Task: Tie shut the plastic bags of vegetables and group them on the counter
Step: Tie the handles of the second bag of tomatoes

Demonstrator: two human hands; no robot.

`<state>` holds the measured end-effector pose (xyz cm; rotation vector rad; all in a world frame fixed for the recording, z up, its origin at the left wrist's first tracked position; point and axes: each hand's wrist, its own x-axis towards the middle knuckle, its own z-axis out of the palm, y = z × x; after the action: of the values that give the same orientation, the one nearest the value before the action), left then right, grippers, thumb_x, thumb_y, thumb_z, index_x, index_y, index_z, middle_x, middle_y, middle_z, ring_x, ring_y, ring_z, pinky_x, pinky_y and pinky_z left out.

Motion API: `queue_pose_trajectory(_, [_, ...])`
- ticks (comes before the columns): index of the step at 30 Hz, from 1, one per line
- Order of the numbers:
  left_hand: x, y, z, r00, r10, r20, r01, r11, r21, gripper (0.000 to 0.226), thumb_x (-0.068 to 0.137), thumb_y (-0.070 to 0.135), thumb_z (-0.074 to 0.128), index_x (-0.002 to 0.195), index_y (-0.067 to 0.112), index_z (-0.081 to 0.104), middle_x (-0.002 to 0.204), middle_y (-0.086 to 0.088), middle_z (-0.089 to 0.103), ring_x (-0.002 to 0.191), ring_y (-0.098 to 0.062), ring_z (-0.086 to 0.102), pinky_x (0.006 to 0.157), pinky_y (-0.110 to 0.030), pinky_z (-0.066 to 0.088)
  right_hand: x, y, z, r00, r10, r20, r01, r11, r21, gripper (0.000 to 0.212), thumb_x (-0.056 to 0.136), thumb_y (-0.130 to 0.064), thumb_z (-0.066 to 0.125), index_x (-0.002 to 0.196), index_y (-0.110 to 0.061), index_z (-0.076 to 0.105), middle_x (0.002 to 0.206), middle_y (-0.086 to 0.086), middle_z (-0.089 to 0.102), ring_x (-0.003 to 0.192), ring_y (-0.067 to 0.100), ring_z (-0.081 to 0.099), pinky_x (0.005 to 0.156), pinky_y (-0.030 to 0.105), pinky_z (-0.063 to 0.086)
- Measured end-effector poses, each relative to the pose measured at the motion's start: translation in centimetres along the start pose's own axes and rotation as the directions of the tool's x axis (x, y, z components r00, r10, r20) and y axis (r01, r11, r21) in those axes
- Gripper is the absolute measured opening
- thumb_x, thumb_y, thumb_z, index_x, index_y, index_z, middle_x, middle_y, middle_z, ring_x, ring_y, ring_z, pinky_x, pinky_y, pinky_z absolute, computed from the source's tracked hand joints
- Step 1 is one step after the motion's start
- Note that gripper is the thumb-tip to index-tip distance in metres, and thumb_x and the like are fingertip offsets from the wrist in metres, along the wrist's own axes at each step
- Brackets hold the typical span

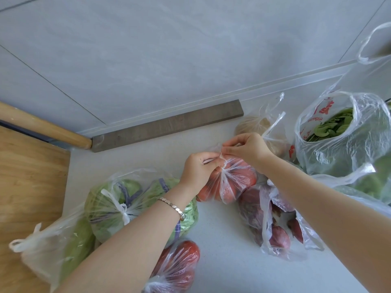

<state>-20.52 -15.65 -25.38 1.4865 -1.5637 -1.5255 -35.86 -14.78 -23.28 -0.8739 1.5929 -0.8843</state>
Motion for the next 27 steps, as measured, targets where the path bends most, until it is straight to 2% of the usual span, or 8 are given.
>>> queue_pose_trajectory(2, [0.0, -0.1, 0.2, 0.999, -0.017, -0.035, 0.016, 1.0, -0.021, 0.021, 0.077, 0.003, 0.07, 0.098, -0.001, 0.07, 0.062, 0.006, 0.068, 0.052, -0.003, 0.063, 0.059, -0.015, 0.055, 0.0, 0.5, 0.0, 0.999, 0.005, -0.044, -0.002, 0.997, 0.073, 0.011, 0.072, 0.001, 0.073, 0.081, -0.001, 0.067, 0.042, -0.011, 0.061, 0.042, -0.004, 0.059, 0.05, 0.006, 0.049])
queue_pose_trajectory(6, [-0.1, 0.1, 0.4, 1.0, -0.009, -0.03, 0.01, 0.999, 0.046, 0.004, 0.073, 0.004, 0.074, 0.077, 0.005, 0.072, 0.061, 0.008, 0.066, 0.052, -0.003, 0.063, 0.062, -0.017, 0.055, -0.1, 1.2, 0.3, 0.993, 0.049, -0.108, -0.028, 0.981, 0.19, 0.009, 0.074, 0.0, 0.072, 0.078, -0.005, 0.066, 0.067, 0.004, 0.065, 0.046, 0.001, 0.063, 0.055, 0.012, 0.055])
queue_pose_trajectory(9, [0.0, 0.2, 0.5, 0.998, -0.028, -0.049, 0.033, 0.995, 0.096, 0.019, 0.072, 0.006, 0.076, 0.062, 0.019, 0.066, 0.057, 0.007, 0.064, 0.052, -0.004, 0.061, 0.063, -0.018, 0.053, -0.1, 1.9, 1.0, 0.991, 0.065, -0.121, -0.042, 0.981, 0.188, 0.012, 0.075, -0.004, 0.072, 0.081, -0.008, 0.063, 0.071, 0.004, 0.063, 0.056, 0.009, 0.064, 0.062, 0.02, 0.057])
queue_pose_trajectory(12, [0.3, 0.5, 0.6, 0.979, -0.163, -0.119, 0.156, 0.985, -0.07, 0.022, 0.07, 0.002, 0.077, 0.058, 0.017, 0.064, 0.047, 0.007, 0.064, 0.046, -0.004, 0.061, 0.056, -0.016, 0.053, -0.2, 2.3, 1.5, 0.978, 0.092, -0.186, -0.07, 0.99, 0.123, 0.044, 0.073, -0.014, 0.075, 0.109, -0.01, 0.051, 0.086, 0.002, 0.056, 0.077, 0.02, 0.063, 0.073, 0.032, 0.057])
queue_pose_trajectory(14, [0.4, 0.8, 0.5, 0.959, -0.257, -0.118, 0.235, 0.956, -0.175, 0.019, 0.069, 0.0, 0.076, 0.06, 0.013, 0.065, 0.048, 0.004, 0.066, 0.048, -0.008, 0.063, 0.058, -0.019, 0.055, -0.8, 2.6, 1.6, 0.971, 0.066, -0.228, -0.047, 0.995, 0.086, 0.058, 0.071, -0.018, 0.077, 0.115, -0.019, 0.039, 0.09, 0.001, 0.055, 0.078, 0.015, 0.061, 0.07, 0.026, 0.055])
queue_pose_trajectory(17, [0.5, 1.0, 0.4, 0.938, -0.342, -0.062, 0.313, 0.909, -0.277, 0.016, 0.071, -0.003, 0.074, 0.064, 0.007, 0.064, 0.048, 0.001, 0.066, 0.051, -0.012, 0.064, 0.062, -0.022, 0.058, -1.8, 3.0, 1.9, 0.977, -0.058, -0.203, 0.052, 0.998, -0.036, 0.05, 0.072, -0.021, 0.077, 0.107, -0.022, 0.041, 0.082, -0.003, 0.061, 0.072, 0.005, 0.059, 0.059, 0.009, 0.048])
queue_pose_trajectory(23, [0.5, 1.6, -0.5, 0.933, -0.361, 0.015, 0.349, 0.89, -0.293, 0.012, 0.074, -0.005, 0.071, 0.07, 0.003, 0.064, 0.065, -0.007, 0.066, 0.052, -0.009, 0.065, 0.059, -0.018, 0.058, -1.7, 2.9, 2.2, 0.997, -0.06, -0.049, 0.059, 0.998, -0.021, 0.031, 0.075, -0.017, 0.073, 0.101, -0.017, 0.056, 0.09, 0.003, 0.068, 0.082, 0.015, 0.065, 0.07, 0.018, 0.053])
queue_pose_trajectory(27, [0.5, 1.8, -0.7, 0.945, -0.325, 0.027, 0.324, 0.926, -0.193, 0.011, 0.074, -0.004, 0.071, 0.068, 0.005, 0.066, 0.065, -0.009, 0.065, 0.058, -0.014, 0.063, 0.061, -0.018, 0.057, -1.5, 3.4, 2.1, 0.993, -0.09, -0.071, 0.087, 0.995, -0.04, 0.021, 0.075, -0.012, 0.073, 0.089, -0.018, 0.059, 0.077, -0.002, 0.066, 0.07, 0.011, 0.063, 0.059, 0.011, 0.051])
